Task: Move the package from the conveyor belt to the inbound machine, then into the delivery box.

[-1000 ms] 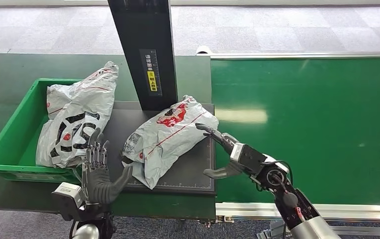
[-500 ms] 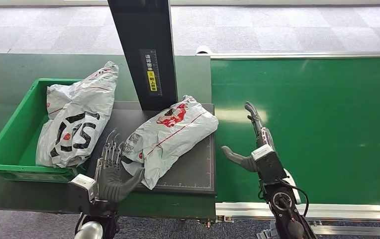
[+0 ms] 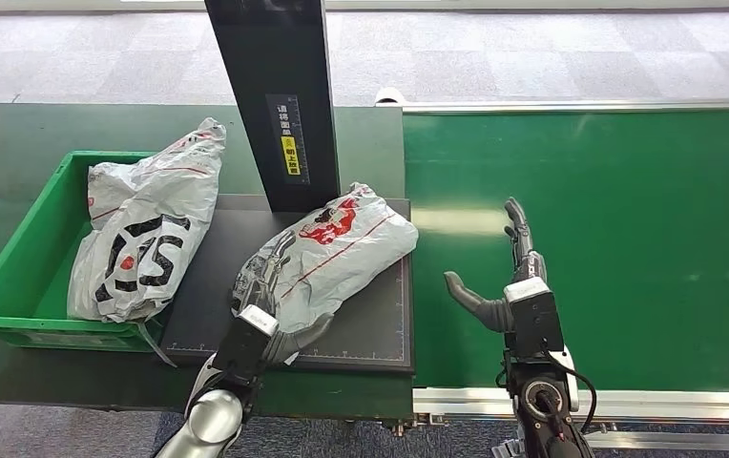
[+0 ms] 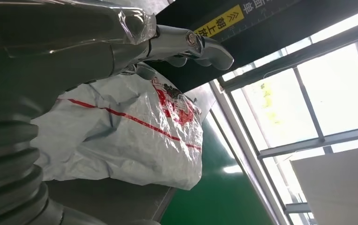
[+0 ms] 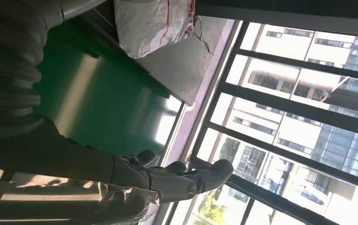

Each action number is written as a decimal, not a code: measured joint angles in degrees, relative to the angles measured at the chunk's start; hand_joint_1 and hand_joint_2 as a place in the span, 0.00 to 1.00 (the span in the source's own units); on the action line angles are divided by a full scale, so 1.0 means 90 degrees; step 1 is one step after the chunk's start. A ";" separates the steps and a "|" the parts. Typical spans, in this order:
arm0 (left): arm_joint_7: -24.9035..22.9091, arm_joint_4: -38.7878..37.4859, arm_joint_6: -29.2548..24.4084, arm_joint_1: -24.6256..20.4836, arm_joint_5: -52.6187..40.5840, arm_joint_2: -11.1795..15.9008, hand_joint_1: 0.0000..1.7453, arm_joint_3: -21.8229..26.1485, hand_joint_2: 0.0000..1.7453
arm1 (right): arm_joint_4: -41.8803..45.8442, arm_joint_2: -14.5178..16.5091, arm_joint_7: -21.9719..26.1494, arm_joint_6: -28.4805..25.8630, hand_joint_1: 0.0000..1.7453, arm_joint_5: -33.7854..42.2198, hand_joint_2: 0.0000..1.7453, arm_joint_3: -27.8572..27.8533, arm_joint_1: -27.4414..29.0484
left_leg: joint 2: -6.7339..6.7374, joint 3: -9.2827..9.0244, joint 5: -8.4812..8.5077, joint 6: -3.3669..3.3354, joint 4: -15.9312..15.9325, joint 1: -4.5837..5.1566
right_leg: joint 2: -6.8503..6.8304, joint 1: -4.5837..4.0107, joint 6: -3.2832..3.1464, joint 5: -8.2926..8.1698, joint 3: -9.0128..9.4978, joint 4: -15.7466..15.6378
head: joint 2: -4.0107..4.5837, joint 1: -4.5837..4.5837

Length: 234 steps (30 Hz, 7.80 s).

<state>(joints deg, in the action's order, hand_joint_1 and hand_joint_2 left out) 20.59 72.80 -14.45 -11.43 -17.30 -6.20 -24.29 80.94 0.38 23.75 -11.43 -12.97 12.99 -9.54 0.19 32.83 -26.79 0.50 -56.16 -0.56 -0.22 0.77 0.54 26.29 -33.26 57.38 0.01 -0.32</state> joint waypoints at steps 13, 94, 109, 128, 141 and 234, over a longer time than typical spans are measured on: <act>-0.0582 -0.0948 -0.0242 -0.0631 -0.1524 -0.0123 0.00 -0.0345 1.00 | -0.0013 0.0150 -0.0145 0.0190 0.00 0.0030 1.00 -0.0235 0.0047 | -0.0003 0.0002 0.0000 0.0000 0.0000 0.0000 | 0.0000 0.0000 0.0000 0.0000 0.0000 0.0000 | -0.0001 0.0000; -0.0371 -0.1306 -0.2849 -0.0936 -0.6491 -0.1178 0.00 0.2224 1.00 | -0.1021 0.0215 0.0024 0.0575 0.00 0.0103 1.00 -0.0636 -0.0388 | -0.0003 0.0008 0.0002 0.0001 0.0000 0.0000 | -0.0001 0.0000 0.0001 -0.0001 -0.0006 0.0001 | 0.0001 0.0001; -0.2046 -0.2202 -0.2512 -0.1058 -0.7148 -0.0855 0.00 0.1597 0.25 | -0.1016 0.0186 -0.0087 0.0742 0.00 -0.0062 1.00 -0.0592 -0.0385 | -0.0006 0.0009 0.0001 0.0001 0.0000 0.0000 | -0.0001 0.0000 0.0001 -0.0001 -0.0006 0.0001 | -0.0001 0.0000; -0.3096 -0.2474 0.0169 -0.0991 -0.5966 -0.0454 0.00 0.0709 0.00 | -0.1013 0.0268 -0.0187 0.1043 0.00 -0.0457 1.00 -0.0601 -0.0390 | -0.0009 0.0001 0.0001 0.0000 0.0000 0.0000 | -0.0002 0.0000 0.0001 0.0000 0.0005 0.0001 | 0.0001 -0.0001; -0.3038 -0.2462 -0.1071 -0.1092 -0.5944 -0.0360 1.00 0.0607 1.00 | -0.1013 0.0304 -0.0297 0.1095 0.00 -0.0550 1.00 -0.0602 -0.0473 | -0.0008 -0.0001 0.0002 0.0001 0.0000 0.0000 | -0.0002 0.0000 0.0000 0.0000 0.0006 0.0002 | 0.0001 0.0000; -0.3311 -0.2379 0.0076 -0.1098 -0.7075 -0.0339 1.00 0.0516 1.00 | -0.1394 0.0344 -0.0222 0.1237 0.00 -0.0648 1.00 -0.0506 -0.0860 | -0.0008 -0.0040 0.0000 0.0003 0.0005 -0.0001 | 0.0000 -0.0001 -0.0001 0.0001 0.0047 0.0002 | 0.0001 0.0000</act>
<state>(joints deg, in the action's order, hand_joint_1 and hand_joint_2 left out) -9.21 51.39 -13.76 -21.31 -80.97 -9.25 -19.65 68.40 3.48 21.75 -0.30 -18.80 8.44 -17.28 0.12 32.47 -26.79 0.53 -56.12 -0.57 -0.22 0.76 0.53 26.30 -32.84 57.40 0.01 -0.32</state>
